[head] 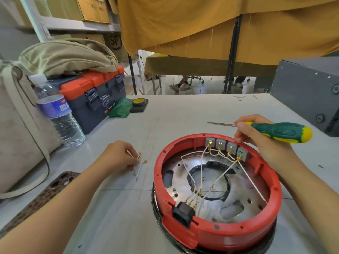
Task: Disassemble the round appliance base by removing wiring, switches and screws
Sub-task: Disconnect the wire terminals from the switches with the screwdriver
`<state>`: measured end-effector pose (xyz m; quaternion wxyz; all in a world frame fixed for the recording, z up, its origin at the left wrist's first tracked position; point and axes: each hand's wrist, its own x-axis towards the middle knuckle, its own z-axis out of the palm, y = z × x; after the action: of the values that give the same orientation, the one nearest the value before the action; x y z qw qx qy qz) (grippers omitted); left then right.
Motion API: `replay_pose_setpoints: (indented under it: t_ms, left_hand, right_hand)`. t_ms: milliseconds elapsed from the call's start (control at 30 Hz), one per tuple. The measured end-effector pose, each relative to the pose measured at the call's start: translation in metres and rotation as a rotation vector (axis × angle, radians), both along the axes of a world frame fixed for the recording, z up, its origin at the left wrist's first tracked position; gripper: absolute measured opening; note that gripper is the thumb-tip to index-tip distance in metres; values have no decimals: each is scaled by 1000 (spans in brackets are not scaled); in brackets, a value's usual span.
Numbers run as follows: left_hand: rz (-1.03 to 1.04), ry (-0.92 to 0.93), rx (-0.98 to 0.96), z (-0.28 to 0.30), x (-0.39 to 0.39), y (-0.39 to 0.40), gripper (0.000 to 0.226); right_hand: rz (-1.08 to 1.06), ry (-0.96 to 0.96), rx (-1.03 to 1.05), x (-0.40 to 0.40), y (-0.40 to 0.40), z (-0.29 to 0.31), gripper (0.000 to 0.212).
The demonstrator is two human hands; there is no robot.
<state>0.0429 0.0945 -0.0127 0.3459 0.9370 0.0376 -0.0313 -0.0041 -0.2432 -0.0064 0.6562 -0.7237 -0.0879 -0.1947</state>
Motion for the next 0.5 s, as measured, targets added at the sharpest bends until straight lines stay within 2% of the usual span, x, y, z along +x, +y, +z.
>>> replay_pose_setpoints:
  t_ms: [200,500]
  left_hand:
    - [6,1,-1,0,-1,6,12]
    - [-17,-14,58,0,0,7,7]
  right_hand:
    - [0,-2,5,-1,1,1,8]
    - [-11,-1,12,-1,2,1,8]
